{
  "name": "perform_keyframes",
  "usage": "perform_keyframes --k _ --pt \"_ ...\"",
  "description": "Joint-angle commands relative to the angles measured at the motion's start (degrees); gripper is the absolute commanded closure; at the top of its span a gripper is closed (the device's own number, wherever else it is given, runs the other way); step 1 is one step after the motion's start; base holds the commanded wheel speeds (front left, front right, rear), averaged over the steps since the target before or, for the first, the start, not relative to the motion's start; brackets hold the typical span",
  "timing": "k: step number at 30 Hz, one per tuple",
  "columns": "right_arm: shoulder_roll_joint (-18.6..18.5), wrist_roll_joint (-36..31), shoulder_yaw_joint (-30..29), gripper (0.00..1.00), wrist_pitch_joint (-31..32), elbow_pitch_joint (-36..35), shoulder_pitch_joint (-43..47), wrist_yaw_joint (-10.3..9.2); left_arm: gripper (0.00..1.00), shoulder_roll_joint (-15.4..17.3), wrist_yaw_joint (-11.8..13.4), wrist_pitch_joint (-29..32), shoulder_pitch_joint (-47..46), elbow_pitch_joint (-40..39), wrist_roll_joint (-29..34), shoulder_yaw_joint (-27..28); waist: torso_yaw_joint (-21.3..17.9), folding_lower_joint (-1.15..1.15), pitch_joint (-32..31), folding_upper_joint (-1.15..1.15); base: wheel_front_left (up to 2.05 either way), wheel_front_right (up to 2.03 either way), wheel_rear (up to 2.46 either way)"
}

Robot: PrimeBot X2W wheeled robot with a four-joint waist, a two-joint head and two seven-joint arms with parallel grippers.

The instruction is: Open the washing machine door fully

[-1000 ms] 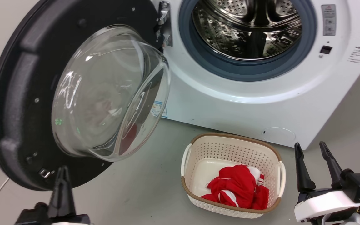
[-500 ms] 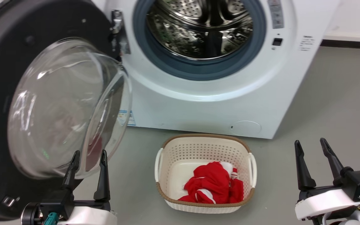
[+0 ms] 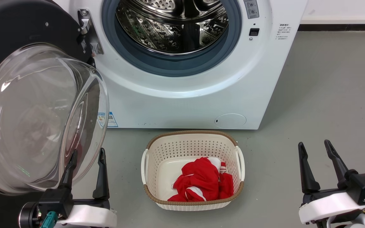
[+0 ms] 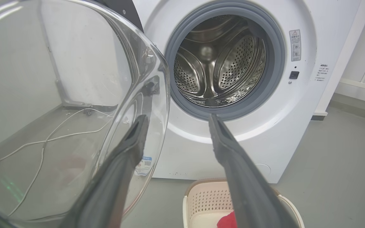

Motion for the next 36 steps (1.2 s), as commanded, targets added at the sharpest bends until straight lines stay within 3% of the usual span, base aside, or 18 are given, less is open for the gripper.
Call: perform_keyframes --k 1,30,31,36 --pt "0.11 0.19 0.02 0.00 -0.35 -0.20 0.16 -0.04 0.00 -0.06 0.09 0.12 -0.87 0.05 0.18 0.12 -0.09 0.00 0.06 0.00 0.00 0.00 0.00" --pt "0.11 0.91 0.03 0.00 -0.87 1.35 -0.55 -0.04 0.00 -0.30 -1.24 0.12 -1.86 -0.85 1.67 0.40 -0.95 0.00 0.51 0.00 0.00 0.00 0.00" --pt "0.00 0.80 -0.01 1.00 -0.58 1.28 -0.23 0.00 1.00 -0.26 -1.17 0.00 -1.30 -0.88 1.34 0.35 -0.96 0.00 0.52 0.00 0.00 0.00 0.00" --pt "-0.01 4.73 0.28 1.00 -0.12 2.01 0.14 0.00 1.00 -0.37 -1.37 1.32 -1.82 1.21 -2.40 0.91 -0.98 0.00 0.42 0.00 0.00 0.00 0.00"
